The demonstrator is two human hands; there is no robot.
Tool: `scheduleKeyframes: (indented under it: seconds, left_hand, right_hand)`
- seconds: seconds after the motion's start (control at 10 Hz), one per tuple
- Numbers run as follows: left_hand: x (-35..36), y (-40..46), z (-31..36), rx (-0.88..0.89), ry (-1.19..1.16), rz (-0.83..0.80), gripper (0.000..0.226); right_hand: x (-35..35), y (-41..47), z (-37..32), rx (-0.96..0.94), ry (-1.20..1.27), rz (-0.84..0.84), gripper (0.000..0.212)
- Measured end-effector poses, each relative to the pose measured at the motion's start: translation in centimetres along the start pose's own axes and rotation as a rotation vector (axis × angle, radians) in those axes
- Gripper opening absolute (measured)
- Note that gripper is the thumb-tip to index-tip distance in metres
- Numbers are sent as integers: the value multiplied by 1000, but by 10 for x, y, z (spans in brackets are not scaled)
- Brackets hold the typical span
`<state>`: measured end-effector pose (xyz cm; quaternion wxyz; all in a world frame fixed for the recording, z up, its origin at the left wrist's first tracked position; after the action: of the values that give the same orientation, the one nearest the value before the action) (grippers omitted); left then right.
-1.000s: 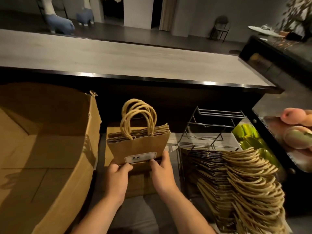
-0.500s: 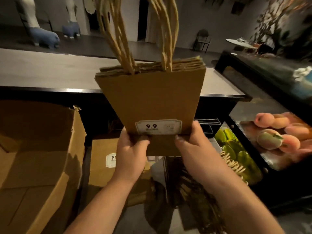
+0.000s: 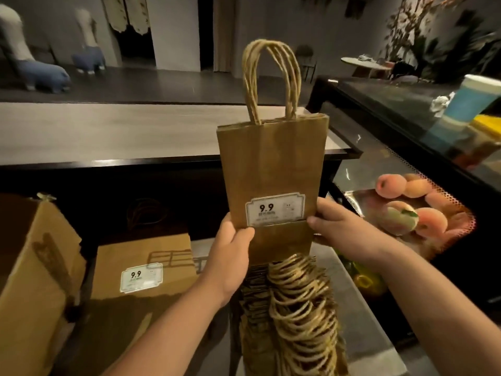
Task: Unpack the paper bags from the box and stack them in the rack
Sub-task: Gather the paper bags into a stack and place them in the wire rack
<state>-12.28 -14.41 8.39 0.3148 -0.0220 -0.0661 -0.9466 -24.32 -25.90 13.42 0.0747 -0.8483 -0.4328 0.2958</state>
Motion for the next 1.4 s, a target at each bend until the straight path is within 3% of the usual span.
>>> scheduleKeyframes:
  seconds: [0.3, 0.5, 0.6, 0.7, 0.8, 0.9, 1.0, 1.1, 1.2, 1.3, 1.4]
  left_hand:
    - [-12, -1, -27, -65, 327, 84, 14]
    - [-19, -4, -40, 2, 401, 32, 36]
    - [-14, -4, -33, 90, 413, -90, 32]
    - [-10, -8, -35, 96, 158, -231, 41]
    - [-20, -1, -44, 54, 435, -132, 25]
    - [-27, 4, -48, 76, 664, -199, 23]
    - [-27, 1, -40, 114, 680, -262, 13]
    - [-28, -5, -34, 113, 525, -279, 27]
    - [-17, -15, -32, 31, 382, -349, 35]
    - [-9, -22, -32, 29, 435, -360, 38]
    - [-19, -26, -50, 40, 180, -213, 47]
  right_hand:
    - [-5, 32, 37, -138, -14, -102, 48]
    - [0, 39, 55, -219, -93, -204, 62]
    - [3, 43, 66, -226, -175, -217, 51]
    - [1, 54, 81, -145, -180, -217, 26]
    - [0, 60, 92, -94, -174, -243, 21]
    - [0, 63, 98, -66, -115, -276, 28]
    - [0, 68, 101, -48, -73, -351, 31]
    - [-2, 70, 102, -42, -44, -357, 44]
    - [-3, 101, 119, -15, -134, -273, 40]
    - [8, 137, 148, 86, -303, -359, 31]
    - [17, 135, 124, 161, -334, -345, 34]
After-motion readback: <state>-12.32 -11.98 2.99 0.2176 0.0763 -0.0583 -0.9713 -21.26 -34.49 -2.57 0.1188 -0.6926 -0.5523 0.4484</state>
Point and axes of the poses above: each hand's wrist, its own y-axis towards the middle knuckle, its own x-axis out of the palm, z = x × y, the point moved 5 cm from there along y, towards the middle knuckle, and after that the axes turned 11 degrees about x, right-handed, at the moved point
